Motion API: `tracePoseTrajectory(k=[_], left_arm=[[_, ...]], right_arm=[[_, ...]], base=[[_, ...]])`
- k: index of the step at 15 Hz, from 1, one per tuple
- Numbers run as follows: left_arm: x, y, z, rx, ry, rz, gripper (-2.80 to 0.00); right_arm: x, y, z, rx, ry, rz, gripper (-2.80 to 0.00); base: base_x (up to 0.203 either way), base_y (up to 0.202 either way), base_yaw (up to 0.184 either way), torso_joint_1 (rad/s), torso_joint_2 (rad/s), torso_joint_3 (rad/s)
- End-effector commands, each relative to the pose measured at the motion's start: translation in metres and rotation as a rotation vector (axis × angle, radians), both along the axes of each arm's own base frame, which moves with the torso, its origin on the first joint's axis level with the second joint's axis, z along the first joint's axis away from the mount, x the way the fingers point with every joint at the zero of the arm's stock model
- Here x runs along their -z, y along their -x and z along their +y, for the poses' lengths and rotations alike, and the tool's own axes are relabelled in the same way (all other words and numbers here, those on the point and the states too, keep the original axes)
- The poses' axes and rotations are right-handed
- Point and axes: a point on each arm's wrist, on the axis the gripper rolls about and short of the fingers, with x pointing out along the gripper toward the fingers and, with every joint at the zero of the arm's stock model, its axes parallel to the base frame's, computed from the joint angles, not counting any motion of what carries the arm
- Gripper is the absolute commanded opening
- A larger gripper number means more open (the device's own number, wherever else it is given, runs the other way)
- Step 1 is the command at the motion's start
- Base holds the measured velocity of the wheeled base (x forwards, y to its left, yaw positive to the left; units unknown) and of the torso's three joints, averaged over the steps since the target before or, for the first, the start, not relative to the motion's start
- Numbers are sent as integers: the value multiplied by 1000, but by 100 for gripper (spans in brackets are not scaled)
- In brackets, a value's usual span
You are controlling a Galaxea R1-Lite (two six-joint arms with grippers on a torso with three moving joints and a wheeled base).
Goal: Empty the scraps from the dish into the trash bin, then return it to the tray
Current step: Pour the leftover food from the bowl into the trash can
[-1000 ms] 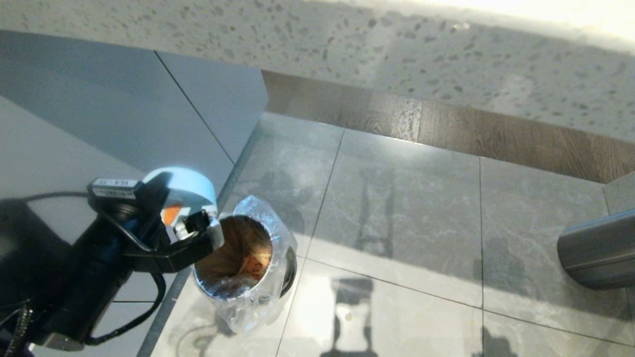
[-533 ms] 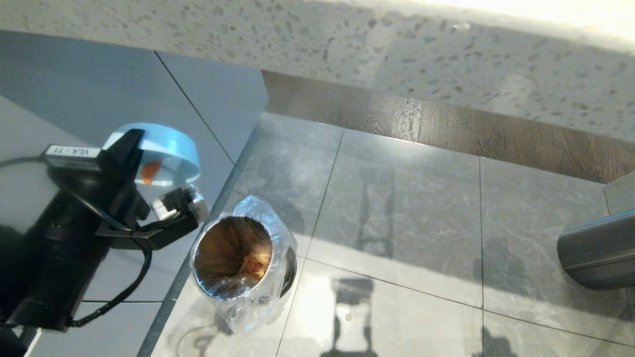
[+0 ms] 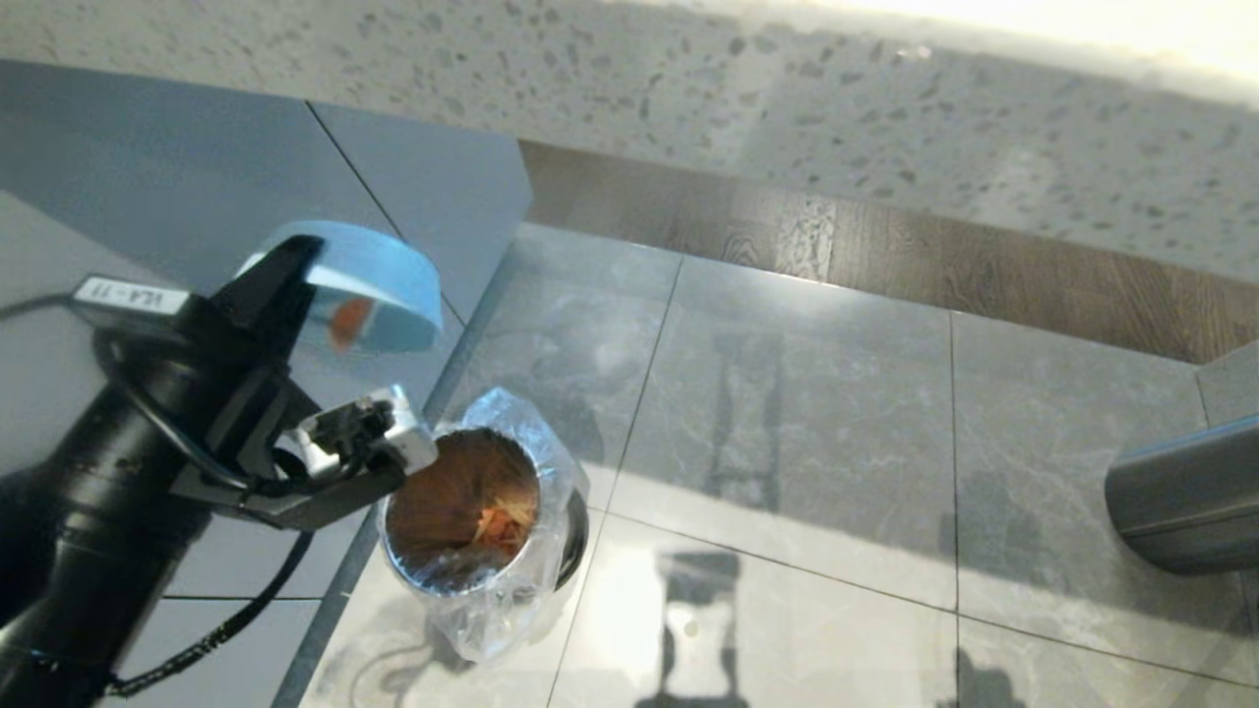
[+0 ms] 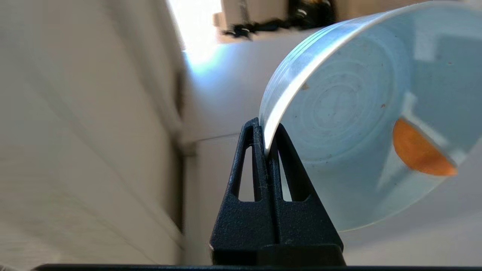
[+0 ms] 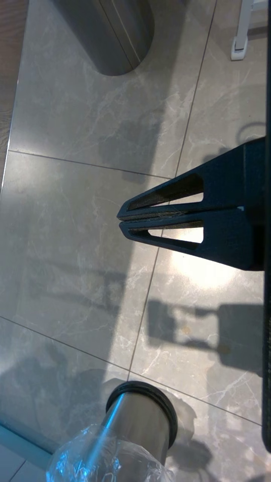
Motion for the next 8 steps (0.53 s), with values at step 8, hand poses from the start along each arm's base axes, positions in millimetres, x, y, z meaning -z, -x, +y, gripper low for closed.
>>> tracePoseTrajectory(k=[8], left_arm=[[1, 30, -8, 120, 1, -30, -280]], right_arm=[[0, 0, 0, 0, 0, 0, -280]], base=[[0, 0, 0, 0, 0, 0]])
